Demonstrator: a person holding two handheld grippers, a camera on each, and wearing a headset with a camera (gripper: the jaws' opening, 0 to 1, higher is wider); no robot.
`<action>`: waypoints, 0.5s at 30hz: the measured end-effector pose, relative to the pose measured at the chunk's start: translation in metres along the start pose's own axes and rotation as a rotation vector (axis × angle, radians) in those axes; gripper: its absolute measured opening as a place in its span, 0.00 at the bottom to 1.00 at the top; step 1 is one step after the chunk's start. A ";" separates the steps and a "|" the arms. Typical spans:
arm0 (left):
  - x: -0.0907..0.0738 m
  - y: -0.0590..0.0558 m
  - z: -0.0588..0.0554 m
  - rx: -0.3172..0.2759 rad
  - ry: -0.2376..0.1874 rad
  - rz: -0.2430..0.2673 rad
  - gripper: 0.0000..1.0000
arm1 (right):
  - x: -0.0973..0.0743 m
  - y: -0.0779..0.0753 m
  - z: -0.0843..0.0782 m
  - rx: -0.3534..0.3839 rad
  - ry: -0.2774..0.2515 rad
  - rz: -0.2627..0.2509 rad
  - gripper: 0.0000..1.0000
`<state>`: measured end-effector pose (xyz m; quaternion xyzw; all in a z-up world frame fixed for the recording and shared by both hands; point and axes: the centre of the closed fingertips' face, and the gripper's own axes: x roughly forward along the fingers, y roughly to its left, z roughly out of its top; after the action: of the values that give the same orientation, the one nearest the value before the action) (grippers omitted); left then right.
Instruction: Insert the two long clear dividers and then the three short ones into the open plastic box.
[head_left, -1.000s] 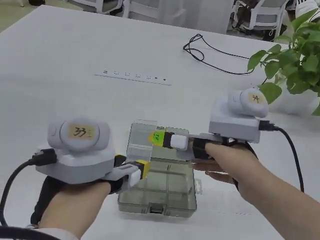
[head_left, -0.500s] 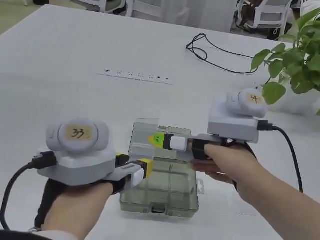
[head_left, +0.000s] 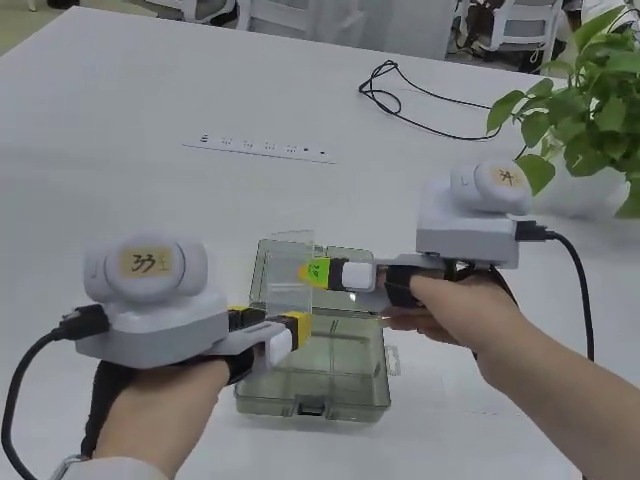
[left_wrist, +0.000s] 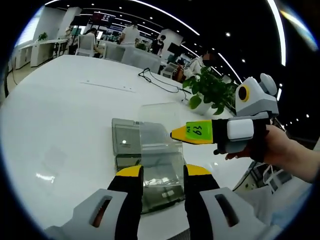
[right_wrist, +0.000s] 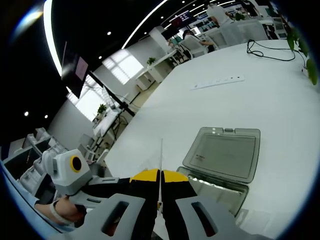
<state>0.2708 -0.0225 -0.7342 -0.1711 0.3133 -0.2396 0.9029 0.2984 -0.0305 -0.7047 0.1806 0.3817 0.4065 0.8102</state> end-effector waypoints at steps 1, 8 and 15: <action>0.000 -0.001 -0.001 -0.010 0.000 -0.006 0.30 | -0.001 0.000 -0.001 0.004 0.006 -0.004 0.01; 0.001 -0.008 -0.004 -0.017 -0.004 -0.041 0.30 | -0.007 -0.006 -0.002 -0.021 0.031 -0.026 0.01; 0.001 -0.013 0.000 0.134 -0.015 -0.077 0.33 | -0.009 -0.009 -0.001 -0.009 0.047 -0.043 0.01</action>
<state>0.2676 -0.0336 -0.7289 -0.1243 0.2828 -0.2934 0.9047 0.2989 -0.0434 -0.7063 0.1590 0.4027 0.3948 0.8104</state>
